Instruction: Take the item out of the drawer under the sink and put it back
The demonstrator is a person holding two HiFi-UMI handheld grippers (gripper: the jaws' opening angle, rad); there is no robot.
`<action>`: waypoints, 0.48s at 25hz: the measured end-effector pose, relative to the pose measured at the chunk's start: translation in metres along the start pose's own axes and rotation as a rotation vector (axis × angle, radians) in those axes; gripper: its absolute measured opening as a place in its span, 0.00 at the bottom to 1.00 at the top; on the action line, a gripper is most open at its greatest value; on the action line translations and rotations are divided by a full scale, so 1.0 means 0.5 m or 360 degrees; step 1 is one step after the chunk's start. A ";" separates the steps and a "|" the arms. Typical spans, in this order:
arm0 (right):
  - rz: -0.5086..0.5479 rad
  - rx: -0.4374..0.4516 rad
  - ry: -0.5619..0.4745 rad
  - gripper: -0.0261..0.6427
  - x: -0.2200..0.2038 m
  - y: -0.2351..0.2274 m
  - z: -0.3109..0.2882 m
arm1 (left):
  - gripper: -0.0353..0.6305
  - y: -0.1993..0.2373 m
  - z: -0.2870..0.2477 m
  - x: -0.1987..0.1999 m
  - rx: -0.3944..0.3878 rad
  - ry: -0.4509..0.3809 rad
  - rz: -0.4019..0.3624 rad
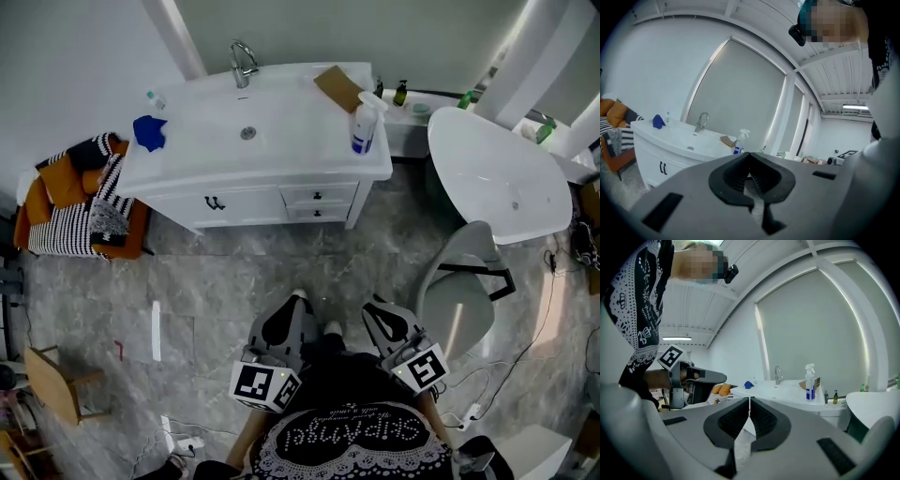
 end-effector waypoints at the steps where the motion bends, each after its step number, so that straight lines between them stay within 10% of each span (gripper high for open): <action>1: -0.0019 -0.0012 0.0002 0.07 0.000 -0.006 -0.009 | 0.06 0.010 -0.006 0.000 0.0001 0.0003 0.0008; 12: -0.0044 -0.0099 -0.0003 0.07 0.047 -0.026 -0.171 | 0.06 0.166 -0.076 0.034 -0.0035 0.0052 0.0016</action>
Point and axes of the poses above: the fingertips, and each gripper's own axes: z backward along the fingers, y to its left, x out of its top, the point moved 9 cm from there along z, backward along the fingers, and after that the axes turned 13 degrees about -z, right-handed, at the moved point
